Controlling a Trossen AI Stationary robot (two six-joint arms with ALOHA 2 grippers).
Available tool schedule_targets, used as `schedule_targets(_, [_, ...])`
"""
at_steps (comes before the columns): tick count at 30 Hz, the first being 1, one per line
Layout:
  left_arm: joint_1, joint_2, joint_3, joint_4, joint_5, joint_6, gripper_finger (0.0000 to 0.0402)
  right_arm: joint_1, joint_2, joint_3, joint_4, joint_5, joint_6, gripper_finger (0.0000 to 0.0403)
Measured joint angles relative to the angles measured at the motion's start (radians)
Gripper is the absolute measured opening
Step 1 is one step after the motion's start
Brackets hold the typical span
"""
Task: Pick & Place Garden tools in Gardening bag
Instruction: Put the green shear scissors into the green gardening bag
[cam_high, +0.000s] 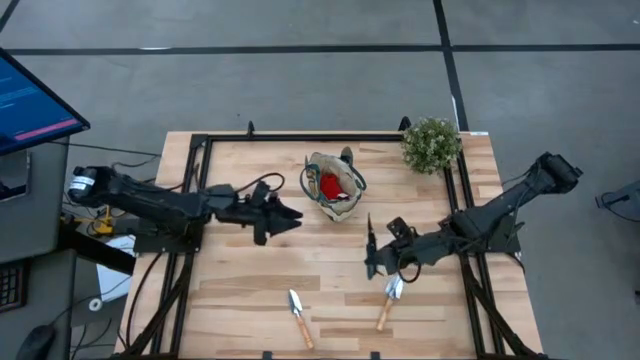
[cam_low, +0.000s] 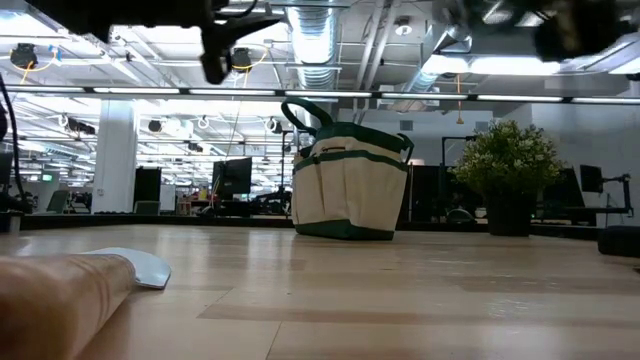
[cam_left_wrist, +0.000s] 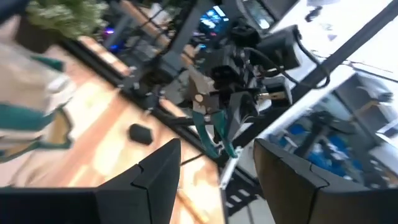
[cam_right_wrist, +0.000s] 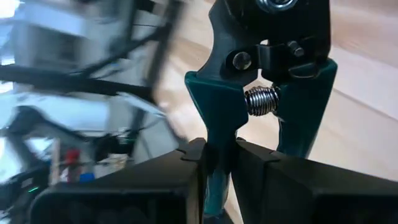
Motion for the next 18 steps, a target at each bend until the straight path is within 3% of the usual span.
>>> schedule_targets(7, [0.098,0.110,0.000,0.285,0.224,-0.041,0.0202,-0.052,0.001,0.000,0.268,-0.047,-0.246,0.0039])
schedule_targets(11, [0.132,0.161,0.002,0.439,0.296,-0.068,0.0202,-0.080,0.001,0.000,0.379,-0.104,-0.325,0.0039])
schedule_targets(18, [0.168,0.231,0.072,0.463,0.361,-0.071,0.0202,-0.122,0.001,0.001,0.521,-0.176,-0.436,0.0040])
